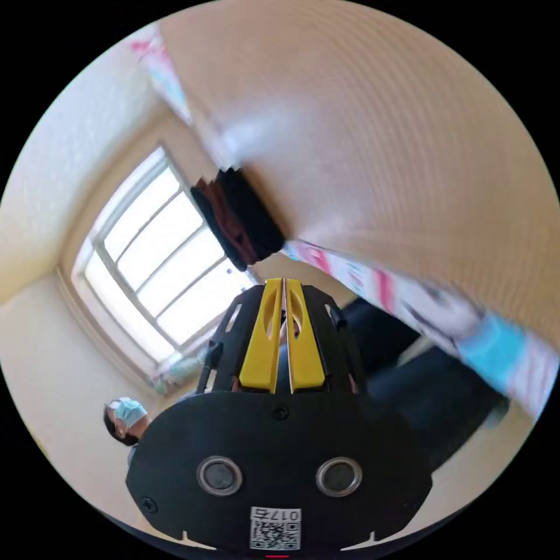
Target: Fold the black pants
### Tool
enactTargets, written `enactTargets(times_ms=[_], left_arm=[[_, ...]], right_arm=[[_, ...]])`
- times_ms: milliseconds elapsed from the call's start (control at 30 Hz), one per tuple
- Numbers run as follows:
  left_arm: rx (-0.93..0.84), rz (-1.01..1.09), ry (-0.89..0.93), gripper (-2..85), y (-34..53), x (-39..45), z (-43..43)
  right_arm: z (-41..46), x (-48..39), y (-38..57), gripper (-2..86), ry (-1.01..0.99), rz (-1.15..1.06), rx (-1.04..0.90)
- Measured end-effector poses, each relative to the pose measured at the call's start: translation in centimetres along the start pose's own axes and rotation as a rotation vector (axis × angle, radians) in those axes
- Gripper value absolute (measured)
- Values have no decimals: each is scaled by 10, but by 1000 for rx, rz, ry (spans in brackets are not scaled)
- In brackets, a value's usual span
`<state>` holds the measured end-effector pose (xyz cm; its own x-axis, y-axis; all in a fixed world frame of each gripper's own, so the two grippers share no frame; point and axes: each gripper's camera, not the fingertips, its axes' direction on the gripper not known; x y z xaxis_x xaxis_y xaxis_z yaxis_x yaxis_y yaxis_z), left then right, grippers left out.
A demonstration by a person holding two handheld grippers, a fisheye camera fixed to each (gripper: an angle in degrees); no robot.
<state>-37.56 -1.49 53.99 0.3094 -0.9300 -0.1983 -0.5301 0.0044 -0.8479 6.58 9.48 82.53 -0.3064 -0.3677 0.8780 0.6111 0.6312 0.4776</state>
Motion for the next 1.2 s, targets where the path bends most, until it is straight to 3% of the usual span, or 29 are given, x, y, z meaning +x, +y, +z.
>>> enactTargets(times_ms=[67, 133, 267, 333, 367, 467, 533, 633, 733, 867, 933, 967, 1033, 1100, 1200], left_arm=[[-127, -219, -6, 46, 21, -56, 17], [-170, -468, 83, 43, 53, -102, 25], [-27, -741, 434, 16, 68, -110, 22], [71, -576, 618, -3, 34, -64, 17], [48, -503, 622, -5, 22, -47, 17], [-215, -83, 411, -8, -30, 70, 27], [-373, 237, 228, -9, -31, 168, 47], [-430, 502, 27, -9, 2, 253, 76], [-467, 625, -31, -10, 46, 291, 118], [-481, 670, -118, -10, 106, 283, 178], [-648, 627, -172, -10, 120, 279, 216], [-625, 646, -176, -10, 123, 281, 216], [-494, 677, -230, -10, 135, 283, 213], [-478, 658, -228, -10, 142, 272, 221], [-458, 514, -79, -10, 144, 246, 234]], right_arm=[[-78, 55, 87, 12, -77, 124, 228], [-146, 104, 219, 8, -250, 188, 613], [-157, 147, 369, 6, -567, 94, 1104], [-126, 165, 415, 5, -701, 50, 1282], [-116, 168, 419, 5, -721, 53, 1307], [-58, 178, 405, 5, -847, 92, 1361], [-13, 178, 363, 6, -1049, 73, 1374], [26, 159, 301, 6, -1323, -12, 1409], [28, 128, 250, 6, -1431, -34, 1373], [-14, 85, 205, 7, -1347, -110, 1262], [-53, 64, 179, 10, -1248, -155, 1155], [-63, 60, 173, 12, -1215, -161, 1130], [-107, 49, 160, 19, -1022, -108, 1054], [-143, 44, 152, 31, -859, -30, 1014], [-207, 24, 138, 54, -581, 31, 998]])
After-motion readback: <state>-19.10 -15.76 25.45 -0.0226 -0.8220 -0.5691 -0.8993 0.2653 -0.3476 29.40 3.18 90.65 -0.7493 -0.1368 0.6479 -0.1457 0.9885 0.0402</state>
